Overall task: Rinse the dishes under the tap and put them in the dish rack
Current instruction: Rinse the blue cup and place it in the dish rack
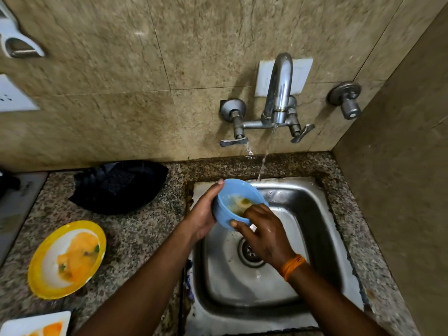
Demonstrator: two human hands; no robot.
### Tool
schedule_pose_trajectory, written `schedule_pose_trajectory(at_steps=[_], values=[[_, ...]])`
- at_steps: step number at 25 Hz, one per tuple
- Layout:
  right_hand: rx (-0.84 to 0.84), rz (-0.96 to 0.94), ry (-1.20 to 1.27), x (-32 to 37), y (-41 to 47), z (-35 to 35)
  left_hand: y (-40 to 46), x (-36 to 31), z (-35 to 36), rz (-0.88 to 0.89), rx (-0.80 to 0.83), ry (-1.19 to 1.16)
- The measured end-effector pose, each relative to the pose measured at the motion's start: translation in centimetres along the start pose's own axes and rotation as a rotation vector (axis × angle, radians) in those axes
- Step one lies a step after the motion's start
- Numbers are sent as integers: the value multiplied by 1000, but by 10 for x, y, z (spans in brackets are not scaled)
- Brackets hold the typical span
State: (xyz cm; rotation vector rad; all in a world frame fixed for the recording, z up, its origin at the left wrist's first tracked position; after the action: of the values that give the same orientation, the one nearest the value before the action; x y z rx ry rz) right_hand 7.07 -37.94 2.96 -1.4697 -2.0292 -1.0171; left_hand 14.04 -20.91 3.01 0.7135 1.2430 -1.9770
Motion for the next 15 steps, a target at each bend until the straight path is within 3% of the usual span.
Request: schedule_pose_trajectory(at_steps=[3,6,8,15], values=[[-103,458,582,3,-13,14,-11,16,-6,42,-69,-70],[-149,1078,1179,-15,-26,24,-25,23,-3,-36,-180,382],[-112,1334,1466,-25,-37,29,-29,24,3,-42,-230,587],[-155,1401,1523,-39,-51,38,-26,25,8,46,-241,817]])
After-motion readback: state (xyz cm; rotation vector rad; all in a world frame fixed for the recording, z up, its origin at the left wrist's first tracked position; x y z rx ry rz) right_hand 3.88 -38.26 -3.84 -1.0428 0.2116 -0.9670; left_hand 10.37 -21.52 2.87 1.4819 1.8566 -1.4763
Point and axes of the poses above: each hand's wrist, its own y-axis towards the middle knuckle, its own z-axis out of the palm, x = y × z, the point moved 1 cm from there along y, towards the middle knuckle, and after that the axes turned 3 degrees about y, right-handed, at the moved point
